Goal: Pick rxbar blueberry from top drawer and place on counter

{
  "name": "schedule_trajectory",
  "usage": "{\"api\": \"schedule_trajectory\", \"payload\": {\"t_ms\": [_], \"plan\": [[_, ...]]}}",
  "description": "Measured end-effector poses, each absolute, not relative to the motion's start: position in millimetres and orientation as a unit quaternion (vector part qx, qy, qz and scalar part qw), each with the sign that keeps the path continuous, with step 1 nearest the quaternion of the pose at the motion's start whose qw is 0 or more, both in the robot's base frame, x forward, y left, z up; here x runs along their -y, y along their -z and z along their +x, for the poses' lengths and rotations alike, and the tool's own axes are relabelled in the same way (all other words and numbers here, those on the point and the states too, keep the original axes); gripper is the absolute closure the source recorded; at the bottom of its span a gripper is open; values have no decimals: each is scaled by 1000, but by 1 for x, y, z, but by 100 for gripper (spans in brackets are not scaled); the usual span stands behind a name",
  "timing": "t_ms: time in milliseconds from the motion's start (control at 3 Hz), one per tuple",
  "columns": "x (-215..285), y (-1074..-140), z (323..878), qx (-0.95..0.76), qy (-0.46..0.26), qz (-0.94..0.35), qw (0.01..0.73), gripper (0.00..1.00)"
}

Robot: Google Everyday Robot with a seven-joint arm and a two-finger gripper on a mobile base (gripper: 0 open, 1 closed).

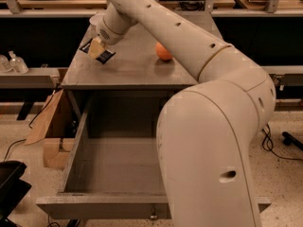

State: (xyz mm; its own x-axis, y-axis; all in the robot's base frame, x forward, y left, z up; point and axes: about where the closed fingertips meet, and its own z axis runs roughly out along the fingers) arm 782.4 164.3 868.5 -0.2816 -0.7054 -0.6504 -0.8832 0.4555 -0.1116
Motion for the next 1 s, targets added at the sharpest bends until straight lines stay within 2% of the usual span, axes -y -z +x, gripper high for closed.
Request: {"api": "schedule_trajectory", "payload": {"t_ms": [333,667,1000], "plan": [[-166,-865,782,-789,-138,-505,323,13],[-168,-863,782,-789,-138,-506,321,0],[-168,-863,782,-789,-138,-506,321,0]]}}
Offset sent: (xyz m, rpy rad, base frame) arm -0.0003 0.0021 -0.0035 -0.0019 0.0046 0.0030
